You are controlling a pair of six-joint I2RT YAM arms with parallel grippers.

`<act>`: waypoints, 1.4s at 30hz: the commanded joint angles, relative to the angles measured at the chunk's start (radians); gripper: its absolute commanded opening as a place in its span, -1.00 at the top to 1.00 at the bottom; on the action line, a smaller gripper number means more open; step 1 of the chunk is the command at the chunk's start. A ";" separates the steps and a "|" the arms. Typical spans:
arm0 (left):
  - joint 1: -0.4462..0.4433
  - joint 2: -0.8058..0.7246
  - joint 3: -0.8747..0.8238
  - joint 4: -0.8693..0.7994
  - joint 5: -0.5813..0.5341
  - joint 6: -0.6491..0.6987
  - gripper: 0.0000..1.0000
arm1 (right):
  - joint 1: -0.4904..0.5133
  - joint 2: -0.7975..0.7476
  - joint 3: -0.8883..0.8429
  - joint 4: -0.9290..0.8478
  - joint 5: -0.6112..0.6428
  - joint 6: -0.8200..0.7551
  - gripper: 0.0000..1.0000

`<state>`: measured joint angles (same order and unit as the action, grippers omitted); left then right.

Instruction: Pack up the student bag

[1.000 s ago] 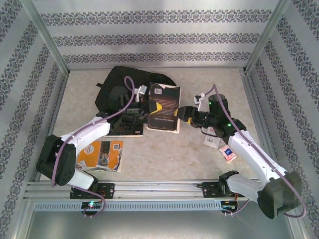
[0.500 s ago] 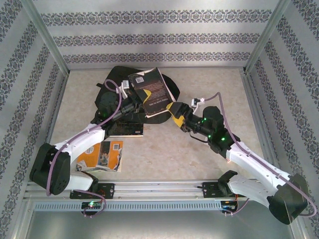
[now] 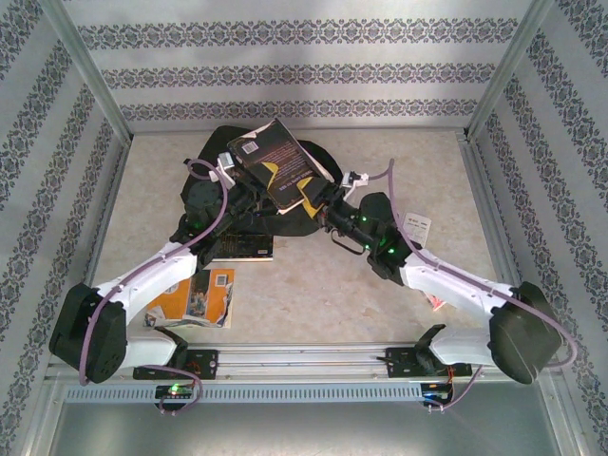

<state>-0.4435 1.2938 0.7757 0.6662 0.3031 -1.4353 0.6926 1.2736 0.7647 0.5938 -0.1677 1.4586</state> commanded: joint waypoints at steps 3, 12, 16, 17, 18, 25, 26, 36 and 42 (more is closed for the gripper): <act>-0.021 -0.046 0.001 0.099 -0.025 -0.025 1.00 | 0.007 0.063 0.062 0.103 0.049 -0.032 0.23; -0.028 -0.066 -0.013 0.070 -0.023 -0.022 1.00 | -0.066 0.059 0.071 0.078 0.070 -0.076 0.44; -0.038 -0.055 -0.015 0.069 -0.024 -0.021 1.00 | -0.086 0.055 0.074 0.071 0.060 -0.077 0.38; -0.043 -0.049 -0.014 0.070 -0.022 -0.020 1.00 | -0.085 0.057 0.077 0.072 0.056 -0.079 0.37; -0.048 -0.042 -0.013 0.074 -0.020 -0.019 1.00 | -0.085 0.061 0.082 0.074 0.050 -0.082 0.39; -0.060 -0.006 0.045 -0.019 0.040 0.066 0.66 | -0.104 0.044 0.082 0.034 0.029 -0.131 1.00; -0.059 -0.013 0.058 -0.073 0.044 0.107 0.41 | -0.117 0.023 0.069 0.010 0.039 -0.145 1.00; -0.057 0.192 0.510 -0.839 0.060 0.768 -0.43 | -0.307 -0.298 0.016 -0.599 0.213 -0.399 1.00; -0.068 0.498 0.902 -1.276 0.001 1.156 -0.51 | -0.466 -0.422 -0.048 -0.717 0.152 -0.446 1.00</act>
<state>-0.4934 1.6833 1.5715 -0.2699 0.3317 -0.5777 0.2729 0.8948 0.7410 -0.0483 -0.0059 1.0756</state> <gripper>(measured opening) 0.755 0.125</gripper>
